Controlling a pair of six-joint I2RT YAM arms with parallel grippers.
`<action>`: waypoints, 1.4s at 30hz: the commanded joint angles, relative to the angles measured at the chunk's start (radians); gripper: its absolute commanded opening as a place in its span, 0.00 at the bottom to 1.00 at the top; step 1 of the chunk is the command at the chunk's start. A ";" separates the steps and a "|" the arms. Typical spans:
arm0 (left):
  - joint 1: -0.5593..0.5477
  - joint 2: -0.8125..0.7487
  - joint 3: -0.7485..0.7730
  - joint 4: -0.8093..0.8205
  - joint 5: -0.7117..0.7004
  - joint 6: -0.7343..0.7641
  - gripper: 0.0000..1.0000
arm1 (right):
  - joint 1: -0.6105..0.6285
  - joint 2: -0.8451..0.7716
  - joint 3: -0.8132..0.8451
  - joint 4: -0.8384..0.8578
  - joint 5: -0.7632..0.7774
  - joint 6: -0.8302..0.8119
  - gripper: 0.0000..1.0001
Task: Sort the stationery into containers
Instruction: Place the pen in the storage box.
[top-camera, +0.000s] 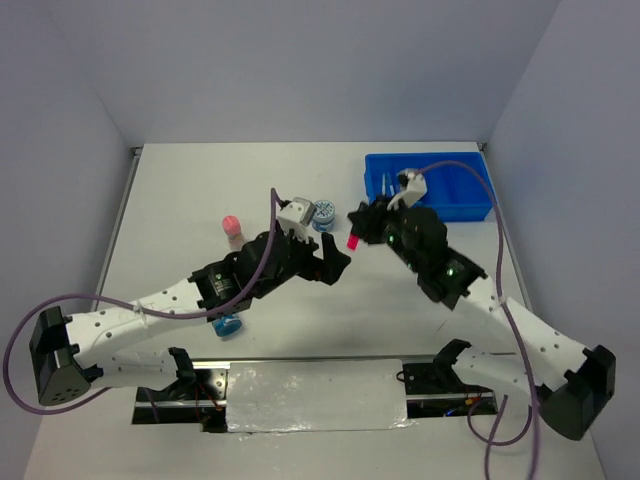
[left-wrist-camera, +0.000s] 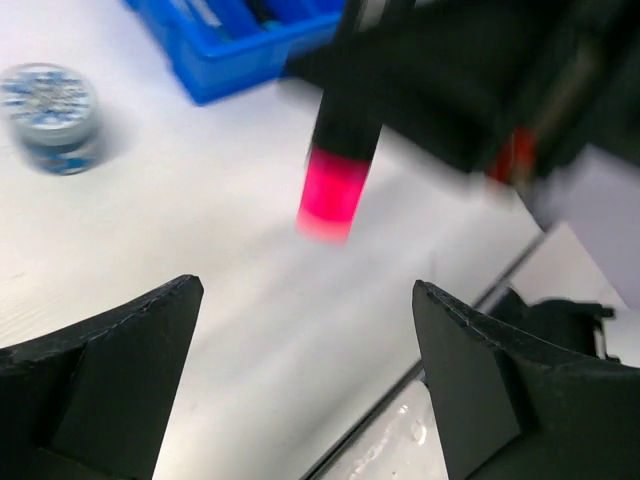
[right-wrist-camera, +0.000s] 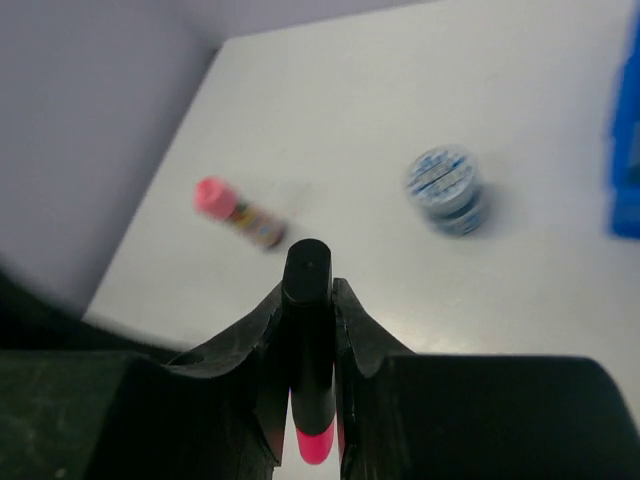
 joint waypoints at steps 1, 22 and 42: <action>0.001 0.002 0.142 -0.324 -0.211 -0.070 0.99 | -0.214 0.132 0.190 -0.149 -0.065 -0.205 0.00; -0.005 -0.470 0.152 -1.039 -0.371 -0.002 0.99 | -0.685 1.119 1.111 -0.625 0.010 -0.512 0.03; 0.022 -0.400 0.011 -0.840 -0.348 0.031 0.99 | -0.687 1.069 1.122 -0.658 -0.120 -0.448 0.71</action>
